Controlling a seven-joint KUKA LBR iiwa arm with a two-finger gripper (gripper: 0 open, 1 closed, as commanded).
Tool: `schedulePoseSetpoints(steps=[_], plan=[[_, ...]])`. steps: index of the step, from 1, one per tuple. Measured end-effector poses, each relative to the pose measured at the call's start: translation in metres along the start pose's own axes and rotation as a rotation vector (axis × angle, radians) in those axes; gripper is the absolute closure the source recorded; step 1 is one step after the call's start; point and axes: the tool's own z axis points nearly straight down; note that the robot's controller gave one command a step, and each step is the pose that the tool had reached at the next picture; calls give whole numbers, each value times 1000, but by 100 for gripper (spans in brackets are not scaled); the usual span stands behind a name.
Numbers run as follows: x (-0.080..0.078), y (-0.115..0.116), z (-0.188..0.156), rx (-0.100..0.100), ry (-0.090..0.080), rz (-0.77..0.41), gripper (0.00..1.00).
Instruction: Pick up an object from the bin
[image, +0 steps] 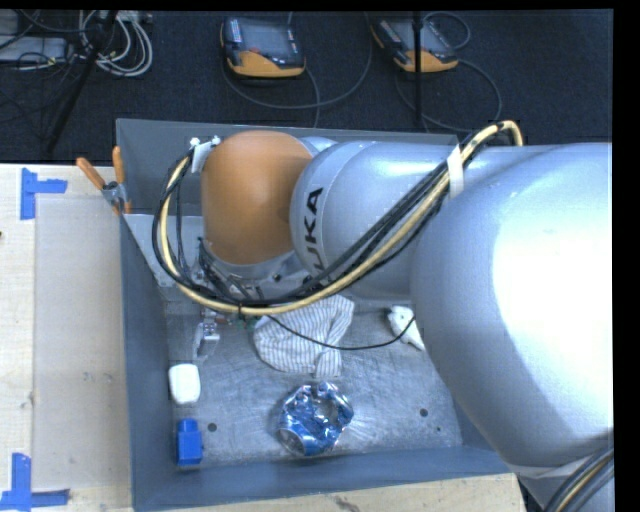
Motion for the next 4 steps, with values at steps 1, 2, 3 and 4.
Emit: schedulePoseSetpoints(steps=[1, 2, 3, 4], plan=[[-9, -47, 44, -3, -6, -169, 0], [-10, -67, -3, -1, 0, -141, 0], [-13, -76, -7, -1, -8, -146, 0], [21, -147, 40, -1, -2, -294, 0]])
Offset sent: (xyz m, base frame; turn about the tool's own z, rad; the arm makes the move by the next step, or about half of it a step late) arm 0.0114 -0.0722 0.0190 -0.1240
